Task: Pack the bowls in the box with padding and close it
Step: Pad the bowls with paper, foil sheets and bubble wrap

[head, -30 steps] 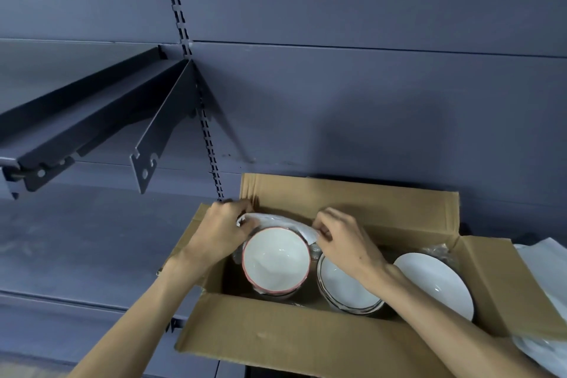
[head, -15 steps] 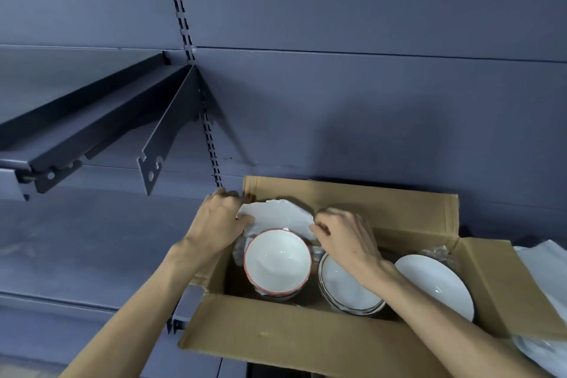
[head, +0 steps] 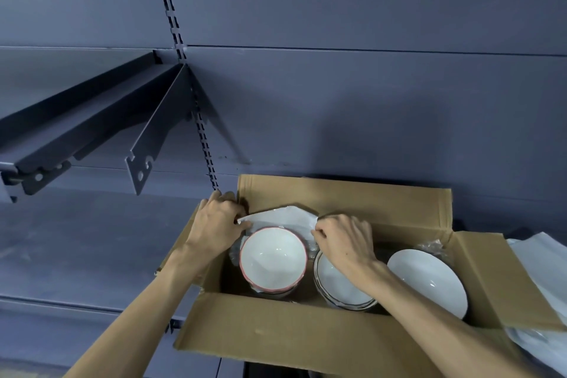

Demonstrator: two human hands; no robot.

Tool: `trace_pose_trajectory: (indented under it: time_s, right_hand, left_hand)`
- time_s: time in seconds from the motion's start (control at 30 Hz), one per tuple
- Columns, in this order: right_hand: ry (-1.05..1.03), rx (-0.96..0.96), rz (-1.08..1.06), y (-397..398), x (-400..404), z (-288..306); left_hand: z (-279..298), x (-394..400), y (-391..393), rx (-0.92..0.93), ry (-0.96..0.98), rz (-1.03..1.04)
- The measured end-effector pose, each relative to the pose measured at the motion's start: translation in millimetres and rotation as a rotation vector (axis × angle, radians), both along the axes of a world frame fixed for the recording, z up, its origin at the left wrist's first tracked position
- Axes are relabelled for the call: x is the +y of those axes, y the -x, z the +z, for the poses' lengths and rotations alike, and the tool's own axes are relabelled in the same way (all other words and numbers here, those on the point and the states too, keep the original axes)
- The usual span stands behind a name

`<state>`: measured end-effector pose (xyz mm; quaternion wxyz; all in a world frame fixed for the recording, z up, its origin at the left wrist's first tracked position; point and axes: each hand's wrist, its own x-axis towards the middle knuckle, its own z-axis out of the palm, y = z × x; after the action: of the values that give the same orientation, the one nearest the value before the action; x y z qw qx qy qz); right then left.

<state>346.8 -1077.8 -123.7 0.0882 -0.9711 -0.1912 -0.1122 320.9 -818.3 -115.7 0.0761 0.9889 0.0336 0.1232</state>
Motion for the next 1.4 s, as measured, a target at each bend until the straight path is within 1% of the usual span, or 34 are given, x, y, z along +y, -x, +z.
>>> trace_pose_trajectory:
  time_s: [0.1, 0.23, 0.33, 0.43, 0.53, 0.6, 0.8, 0.9, 0.97, 1.03, 1.1, 1.27, 1.4]
  right_hand:
    - [-0.035, 0.016, 0.012, 0, 8, -1]
    - [-0.052, 0.138, -0.008, -3, 9, 0]
    - [-0.072, 0.201, -0.028, -4, 6, 6]
    - [-0.101, 0.17, -0.057, -5, 4, 11]
    - [-0.155, 0.145, -0.06, -6, 1, 17]
    - [-0.194, 0.135, -0.052, -7, 1, 20]
    - [-0.296, 0.146, -0.002, -6, 8, 20]
    - [-0.291, 0.179, 0.002, -5, 8, 22]
    - [-0.272, 0.216, 0.004, -6, -1, 27]
    - [-0.241, 0.262, 0.019, -8, -13, 32]
    - [-0.208, 0.261, 0.023, -9, -26, 37]
    - [-0.28, 0.186, -0.042, -9, -63, 52]
    - [-0.303, 0.086, -0.128, -3, -126, 60]
  left_hand:
    - [-2, -1, 2, -0.062, -0.031, 0.064]
    - [-4, -2, 2, 0.044, -0.082, 0.071]
    - [1, -3, 1, 0.056, -0.024, 0.066]
    - [11, 2, 5, 0.032, 0.092, 0.058]
    - [20, 9, 9, -0.075, 0.204, 0.028]
    - [23, 8, 9, -0.111, 0.245, -0.003]
    - [19, 6, 6, -0.156, 0.129, 0.008]
    - [23, 4, 6, -0.092, 0.168, 0.032]
    - [31, -1, 10, -0.101, 0.276, 0.005]
    - [40, -8, 14, -0.224, 0.365, -0.045]
    - [51, -26, 15, -0.294, 0.374, -0.114]
    - [63, -101, -7, -0.204, 0.319, -0.327]
    - [60, -156, -32, -0.169, 0.31, -0.402]
